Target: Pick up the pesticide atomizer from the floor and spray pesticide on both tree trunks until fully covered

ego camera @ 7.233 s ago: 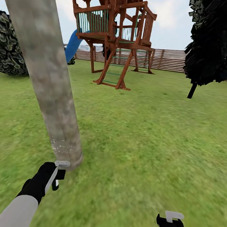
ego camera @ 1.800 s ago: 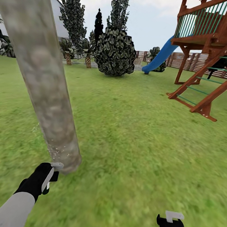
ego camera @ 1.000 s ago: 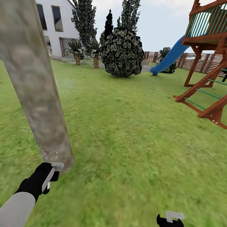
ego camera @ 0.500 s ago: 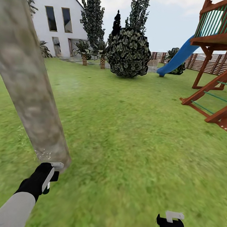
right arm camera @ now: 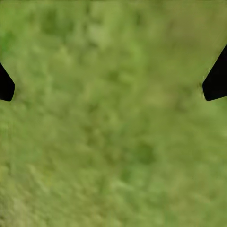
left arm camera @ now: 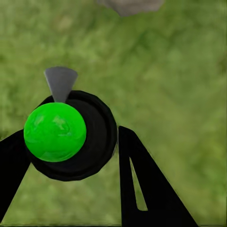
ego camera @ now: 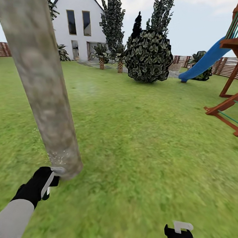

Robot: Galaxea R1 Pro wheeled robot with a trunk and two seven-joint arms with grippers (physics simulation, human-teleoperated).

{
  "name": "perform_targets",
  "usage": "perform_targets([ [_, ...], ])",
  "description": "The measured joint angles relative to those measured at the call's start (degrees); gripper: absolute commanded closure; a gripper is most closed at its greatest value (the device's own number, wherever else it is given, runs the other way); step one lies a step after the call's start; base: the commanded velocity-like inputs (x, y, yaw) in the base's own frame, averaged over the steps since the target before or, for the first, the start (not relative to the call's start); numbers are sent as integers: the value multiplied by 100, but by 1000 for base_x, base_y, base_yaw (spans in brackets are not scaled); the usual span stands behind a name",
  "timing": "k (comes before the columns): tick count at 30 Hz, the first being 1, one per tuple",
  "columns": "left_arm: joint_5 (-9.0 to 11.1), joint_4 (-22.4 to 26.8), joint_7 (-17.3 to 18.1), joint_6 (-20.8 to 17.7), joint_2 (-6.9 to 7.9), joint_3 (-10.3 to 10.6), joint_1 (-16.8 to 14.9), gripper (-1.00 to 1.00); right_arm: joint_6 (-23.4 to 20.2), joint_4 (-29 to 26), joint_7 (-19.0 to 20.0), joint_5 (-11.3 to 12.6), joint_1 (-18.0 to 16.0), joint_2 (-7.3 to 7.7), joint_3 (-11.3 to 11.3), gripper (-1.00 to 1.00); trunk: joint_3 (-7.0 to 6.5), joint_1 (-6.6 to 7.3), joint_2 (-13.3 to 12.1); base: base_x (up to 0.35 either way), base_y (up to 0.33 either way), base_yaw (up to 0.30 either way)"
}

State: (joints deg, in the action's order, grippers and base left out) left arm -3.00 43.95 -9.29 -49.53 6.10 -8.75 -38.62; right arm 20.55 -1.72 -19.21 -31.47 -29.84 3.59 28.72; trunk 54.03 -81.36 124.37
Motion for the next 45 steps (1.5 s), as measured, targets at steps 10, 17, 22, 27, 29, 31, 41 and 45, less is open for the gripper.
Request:
perform_targets([
  [10, -21, 742, 21, -718, -418, 112, -489, 100, 8, 3, 0, -5, 0, 8, -1, -100, 0, 0, 0, 0, 0, 144],
  [17, 39, 745, 489, -720, 142, 224, -470, 100, 2, -2, 0, -1, 18, 9, -1, -100, 0, 0, 0, 0, 0, 0],
  [22, -10, 769, 509, -720, 109, 525, -467, 100, 1, 0, 0, -1, 18, 9, -1, -100, 0, 0, 0, 0, 0, 0],
  [27, 17, 962, 516, -719, 335, 361, -420, 100, 0, 1, 0, -8, 18, 9, -1, -100, 0, 1, 0, 52, -5, 0],
  [29, 6, 968, 514, -718, 318, 347, -442, 100, 2, 3, -1, -9, 18, 9, 0, -100, 0, 2, 0, 241, -138, 0],
  [31, 19, 969, 514, -718, 308, 339, -435, 100, 2, 2, -2, -9, 18, 9, -1, -100, 0, 2, 0, 153, -218, 0],
  [41, 23, 960, 666, -724, 288, 351, -415, 100, 5, -1, -3, -7, 18, 9, -2, -100, 0, 0, 0, 10, -273, 0],
  [45, 22, 960, 668, -724, 288, 351, -423, 100, 2, -1, -3, -8, 18, 8, -2, -100, 0, 0, 0, 0, -276, 0],
])
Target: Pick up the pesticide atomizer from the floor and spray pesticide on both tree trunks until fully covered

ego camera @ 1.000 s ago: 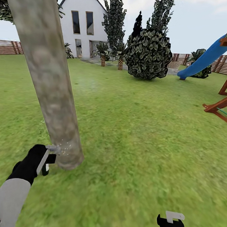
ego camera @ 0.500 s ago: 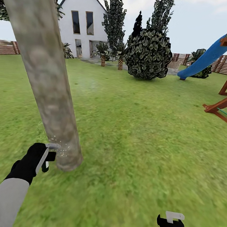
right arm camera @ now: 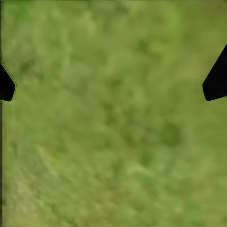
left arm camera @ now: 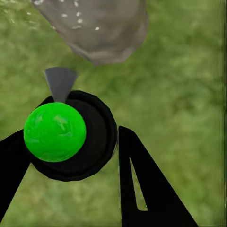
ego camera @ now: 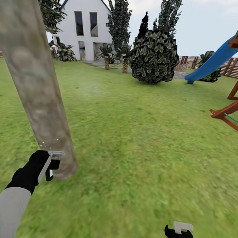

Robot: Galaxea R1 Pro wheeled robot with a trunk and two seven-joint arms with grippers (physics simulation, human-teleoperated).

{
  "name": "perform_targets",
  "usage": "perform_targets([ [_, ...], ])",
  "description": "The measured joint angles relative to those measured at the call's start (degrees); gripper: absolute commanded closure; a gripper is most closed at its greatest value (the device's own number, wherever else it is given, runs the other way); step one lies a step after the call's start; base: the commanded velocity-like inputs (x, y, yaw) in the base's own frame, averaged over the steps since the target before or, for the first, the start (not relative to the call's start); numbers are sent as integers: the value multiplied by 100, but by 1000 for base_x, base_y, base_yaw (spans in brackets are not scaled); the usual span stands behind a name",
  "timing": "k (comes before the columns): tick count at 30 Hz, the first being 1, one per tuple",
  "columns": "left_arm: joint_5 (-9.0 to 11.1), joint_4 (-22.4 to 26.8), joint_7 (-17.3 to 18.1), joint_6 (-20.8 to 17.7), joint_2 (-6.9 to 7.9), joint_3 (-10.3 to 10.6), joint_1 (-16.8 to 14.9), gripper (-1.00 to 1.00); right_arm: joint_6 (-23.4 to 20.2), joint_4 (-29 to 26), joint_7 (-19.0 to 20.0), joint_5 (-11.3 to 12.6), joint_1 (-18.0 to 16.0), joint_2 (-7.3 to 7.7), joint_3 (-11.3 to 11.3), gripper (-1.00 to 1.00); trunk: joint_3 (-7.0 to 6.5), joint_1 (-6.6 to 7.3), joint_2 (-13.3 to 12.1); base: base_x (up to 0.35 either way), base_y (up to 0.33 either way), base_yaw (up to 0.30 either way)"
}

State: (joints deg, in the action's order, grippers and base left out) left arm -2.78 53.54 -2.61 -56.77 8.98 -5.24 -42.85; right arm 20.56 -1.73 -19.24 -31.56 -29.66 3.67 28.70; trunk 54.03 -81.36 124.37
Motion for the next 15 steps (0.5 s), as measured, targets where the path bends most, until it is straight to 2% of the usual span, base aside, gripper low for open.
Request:
perform_targets([
  [9, 3, -38, 0, 4, 0, -31, 15, 100, 1, 1, 0, 0, 0, 0, 0, -100, 0, 0, 0, 0, -276, 5],
  [15, 128, -112, -6, 50, 3, -20, 37, 100, 0, 3, 0, 1, -1, -8, 0, -100, 0, 1, 0, 73, -272, 220],
])
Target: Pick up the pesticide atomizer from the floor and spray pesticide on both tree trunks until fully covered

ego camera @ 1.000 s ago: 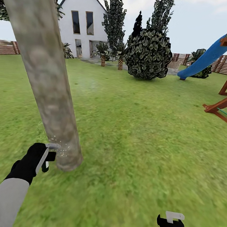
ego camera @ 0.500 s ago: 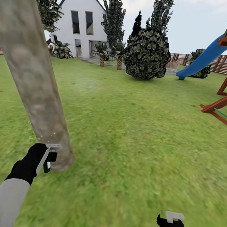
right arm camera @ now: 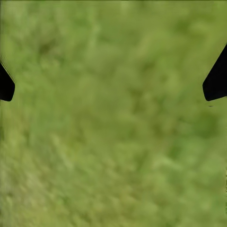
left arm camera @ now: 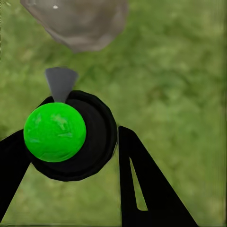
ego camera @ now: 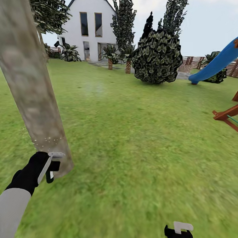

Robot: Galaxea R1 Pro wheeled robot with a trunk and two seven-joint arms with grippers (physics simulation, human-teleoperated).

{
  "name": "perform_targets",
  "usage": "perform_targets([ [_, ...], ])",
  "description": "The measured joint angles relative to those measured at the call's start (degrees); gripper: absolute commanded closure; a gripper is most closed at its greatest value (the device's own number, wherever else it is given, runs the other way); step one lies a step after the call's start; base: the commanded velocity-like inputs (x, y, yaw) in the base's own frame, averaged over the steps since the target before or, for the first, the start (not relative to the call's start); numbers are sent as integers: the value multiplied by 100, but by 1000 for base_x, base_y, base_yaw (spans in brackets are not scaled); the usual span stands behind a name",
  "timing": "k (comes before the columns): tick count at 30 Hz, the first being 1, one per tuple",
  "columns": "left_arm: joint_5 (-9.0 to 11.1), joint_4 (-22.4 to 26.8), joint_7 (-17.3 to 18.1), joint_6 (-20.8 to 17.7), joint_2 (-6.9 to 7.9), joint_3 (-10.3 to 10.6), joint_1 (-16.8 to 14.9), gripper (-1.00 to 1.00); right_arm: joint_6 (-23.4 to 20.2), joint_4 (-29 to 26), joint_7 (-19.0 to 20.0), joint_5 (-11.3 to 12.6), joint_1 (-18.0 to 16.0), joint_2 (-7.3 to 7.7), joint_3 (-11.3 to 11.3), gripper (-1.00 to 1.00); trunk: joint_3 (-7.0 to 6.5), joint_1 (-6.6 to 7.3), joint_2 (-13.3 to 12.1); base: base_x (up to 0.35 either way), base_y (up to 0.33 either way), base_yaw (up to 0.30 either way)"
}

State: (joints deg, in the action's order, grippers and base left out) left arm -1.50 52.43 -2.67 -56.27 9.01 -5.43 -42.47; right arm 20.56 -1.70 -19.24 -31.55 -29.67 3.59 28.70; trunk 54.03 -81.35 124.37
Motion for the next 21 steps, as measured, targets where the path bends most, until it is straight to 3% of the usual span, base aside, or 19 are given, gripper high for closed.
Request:
perform_targets([
  [7, 7, -111, -13, 19, -3, 9, 14, 100, 3, -4, 1, 5, 1, 1, 1, -100, 0, 1, 0, 224, -206, 126],
  [11, -15, -598, -7, 52, 13, 0, 15, 100, 8, -5, 1, 4, 1, 9, 1, -100, 0, 1, 0, 236, -197, 2],
  [21, -18, -596, -57, 71, 15, -4, 14, 100, 4, -6, 0, 7, 1, 9, 1, -100, 0, -1, 0, 167, -222, 5],
])
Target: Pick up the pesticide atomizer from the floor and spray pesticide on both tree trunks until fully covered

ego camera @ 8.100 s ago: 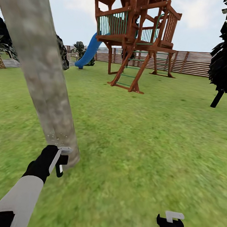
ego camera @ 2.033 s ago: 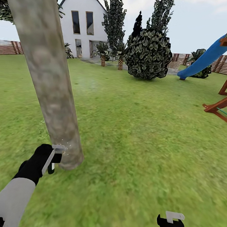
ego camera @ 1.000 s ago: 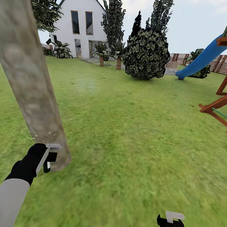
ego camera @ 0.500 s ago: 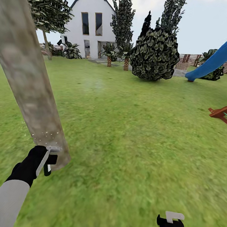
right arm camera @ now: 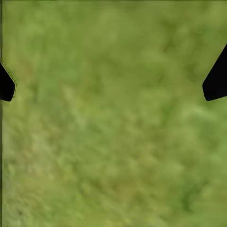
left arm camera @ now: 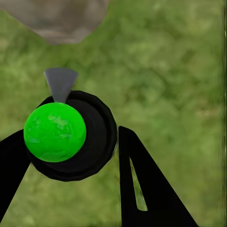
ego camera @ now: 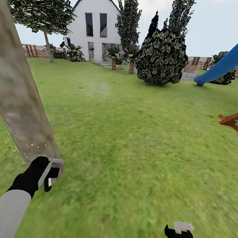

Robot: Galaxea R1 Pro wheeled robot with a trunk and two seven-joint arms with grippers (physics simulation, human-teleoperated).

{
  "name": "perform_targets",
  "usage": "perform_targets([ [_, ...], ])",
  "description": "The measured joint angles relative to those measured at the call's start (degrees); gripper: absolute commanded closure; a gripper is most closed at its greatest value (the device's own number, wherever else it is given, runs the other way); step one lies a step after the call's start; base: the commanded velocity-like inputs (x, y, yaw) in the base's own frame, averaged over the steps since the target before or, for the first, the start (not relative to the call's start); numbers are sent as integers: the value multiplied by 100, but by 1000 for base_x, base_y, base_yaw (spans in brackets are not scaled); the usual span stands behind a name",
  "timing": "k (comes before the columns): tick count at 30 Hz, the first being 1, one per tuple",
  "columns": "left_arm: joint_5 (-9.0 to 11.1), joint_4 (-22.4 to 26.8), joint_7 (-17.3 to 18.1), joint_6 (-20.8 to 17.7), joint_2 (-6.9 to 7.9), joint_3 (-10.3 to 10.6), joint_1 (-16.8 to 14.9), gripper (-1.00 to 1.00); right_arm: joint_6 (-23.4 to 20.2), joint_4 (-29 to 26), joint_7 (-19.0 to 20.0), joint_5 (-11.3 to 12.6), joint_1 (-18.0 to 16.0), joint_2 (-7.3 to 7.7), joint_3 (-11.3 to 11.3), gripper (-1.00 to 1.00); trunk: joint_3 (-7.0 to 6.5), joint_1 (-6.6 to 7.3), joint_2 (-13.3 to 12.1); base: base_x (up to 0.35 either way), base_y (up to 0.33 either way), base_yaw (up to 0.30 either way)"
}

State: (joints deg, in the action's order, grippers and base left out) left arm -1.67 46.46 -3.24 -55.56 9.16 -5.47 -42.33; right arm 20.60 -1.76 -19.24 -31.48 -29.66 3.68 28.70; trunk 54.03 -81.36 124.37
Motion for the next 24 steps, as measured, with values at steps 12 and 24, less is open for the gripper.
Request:
perform_targets([
  [12, -55, -43, -80, 17, 84, -316, 2, 100, 2, 7, 0, -7, -1, -10, 0, -100, 0, 0, 0, 22, -274, 251],
  [24, -55, -226, -297, 680, 69, -552, 251, 100, 2, 8, 3, -8, 6, -10, 2, -100, 0, 0, 0, 140, -122, 276],
])
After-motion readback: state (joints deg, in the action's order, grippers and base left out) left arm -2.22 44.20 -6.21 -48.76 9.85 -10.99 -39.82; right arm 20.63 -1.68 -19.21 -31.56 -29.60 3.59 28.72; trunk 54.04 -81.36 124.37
